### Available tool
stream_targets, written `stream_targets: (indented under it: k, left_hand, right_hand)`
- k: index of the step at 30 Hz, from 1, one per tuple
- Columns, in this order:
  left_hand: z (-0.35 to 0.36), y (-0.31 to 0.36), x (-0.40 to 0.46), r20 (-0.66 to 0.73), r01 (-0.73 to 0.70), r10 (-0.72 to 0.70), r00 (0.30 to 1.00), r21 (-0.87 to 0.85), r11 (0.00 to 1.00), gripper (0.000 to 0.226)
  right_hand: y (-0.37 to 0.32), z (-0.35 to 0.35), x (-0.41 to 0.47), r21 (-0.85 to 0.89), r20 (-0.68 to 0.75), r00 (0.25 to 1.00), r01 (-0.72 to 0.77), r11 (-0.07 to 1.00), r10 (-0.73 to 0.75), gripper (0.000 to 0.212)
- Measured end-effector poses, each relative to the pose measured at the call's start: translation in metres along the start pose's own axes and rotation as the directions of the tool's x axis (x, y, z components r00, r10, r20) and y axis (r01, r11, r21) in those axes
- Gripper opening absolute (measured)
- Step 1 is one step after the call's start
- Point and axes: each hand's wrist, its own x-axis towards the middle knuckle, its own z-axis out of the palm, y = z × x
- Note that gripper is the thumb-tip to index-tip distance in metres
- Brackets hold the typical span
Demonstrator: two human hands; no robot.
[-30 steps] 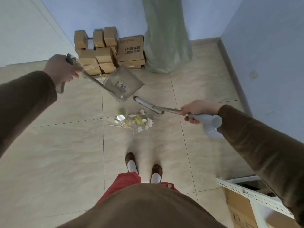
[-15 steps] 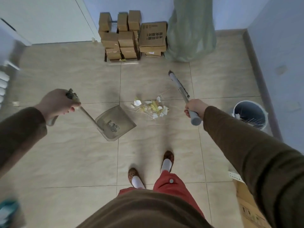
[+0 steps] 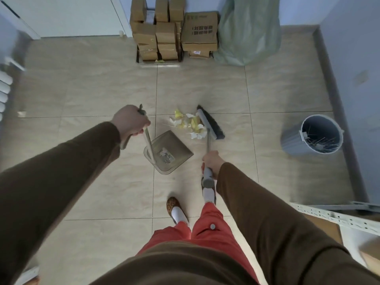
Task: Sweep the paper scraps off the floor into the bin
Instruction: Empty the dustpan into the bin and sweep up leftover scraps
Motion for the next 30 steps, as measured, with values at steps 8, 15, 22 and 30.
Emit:
stream_targets:
  k: [8,15,22,30]
  left_hand:
    - [-0.001,0.005,0.017,-0.034,0.115,-0.121,0.992,-0.155,0.981,0.017]
    - [-0.013,-0.014,0.017,-0.054,0.194,-0.221,0.974,-0.314,0.93,0.013]
    - [0.01,-0.009,0.02,0.101,0.315,-0.302,0.948,-0.432,0.845,0.007]
    - [0.016,-0.022,0.021,0.152,0.321,-0.282,0.947,-0.413,0.853,0.008]
  right_hand:
    - [0.004,-0.034,-0.058,0.37,0.208,0.977,-0.118,0.921,0.042,0.022]
    - [-0.025,-0.068,-0.064,0.113,0.052,0.982,0.175,0.978,-0.182,0.027]
    - [-0.122,-0.069,0.035,-0.476,0.041,0.972,0.221,0.851,-0.23,0.024]
    - [-0.056,-0.059,0.012,-0.285,0.159,0.987,0.06,0.957,-0.014,0.033]
